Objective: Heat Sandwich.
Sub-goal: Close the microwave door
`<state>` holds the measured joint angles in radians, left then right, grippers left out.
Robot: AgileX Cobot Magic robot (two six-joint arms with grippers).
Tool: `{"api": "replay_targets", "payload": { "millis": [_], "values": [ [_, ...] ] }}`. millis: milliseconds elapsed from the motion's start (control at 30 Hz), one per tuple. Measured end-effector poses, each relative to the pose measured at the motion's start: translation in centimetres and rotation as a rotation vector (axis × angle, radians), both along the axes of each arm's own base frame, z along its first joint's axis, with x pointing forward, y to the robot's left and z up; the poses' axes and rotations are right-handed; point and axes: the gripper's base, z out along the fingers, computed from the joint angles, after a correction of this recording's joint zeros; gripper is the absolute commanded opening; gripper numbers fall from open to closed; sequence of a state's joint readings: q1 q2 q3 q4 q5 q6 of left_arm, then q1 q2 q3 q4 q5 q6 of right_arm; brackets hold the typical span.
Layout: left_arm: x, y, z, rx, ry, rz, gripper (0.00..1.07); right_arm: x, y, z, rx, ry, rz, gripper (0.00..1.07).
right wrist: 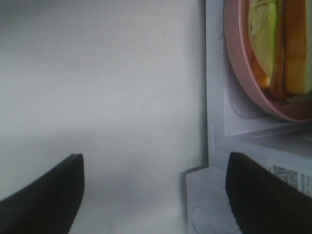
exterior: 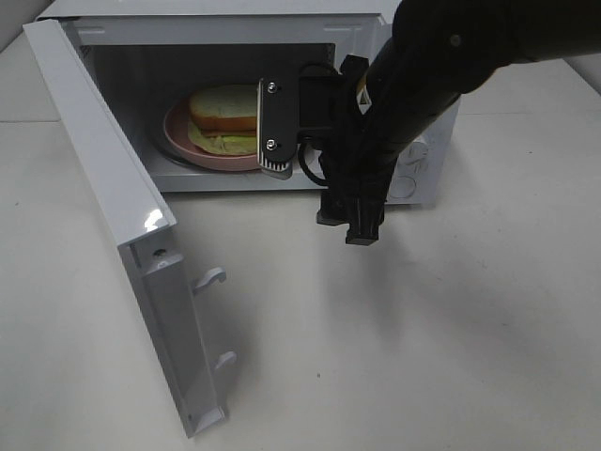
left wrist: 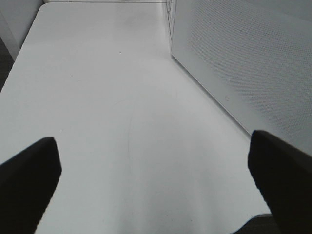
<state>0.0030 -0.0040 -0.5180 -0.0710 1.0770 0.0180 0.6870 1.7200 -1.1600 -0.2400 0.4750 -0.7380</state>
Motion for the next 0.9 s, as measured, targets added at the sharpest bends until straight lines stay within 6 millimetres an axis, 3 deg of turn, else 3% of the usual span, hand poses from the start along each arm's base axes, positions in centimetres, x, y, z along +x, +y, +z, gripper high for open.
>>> {"api": "replay_targets", "payload": {
  "millis": [533, 900],
  "values": [
    [0.0, 0.0, 0.0, 0.000, 0.000, 0.000, 1.00, -4.7, -3.8, 1.0, 0.167, 0.062, -0.262, 0.76],
    [0.0, 0.0, 0.0, 0.000, 0.000, 0.000, 1.00, -8.7, -6.8, 2.5, 0.372, 0.165, -0.582, 0.76]
  ]
}}
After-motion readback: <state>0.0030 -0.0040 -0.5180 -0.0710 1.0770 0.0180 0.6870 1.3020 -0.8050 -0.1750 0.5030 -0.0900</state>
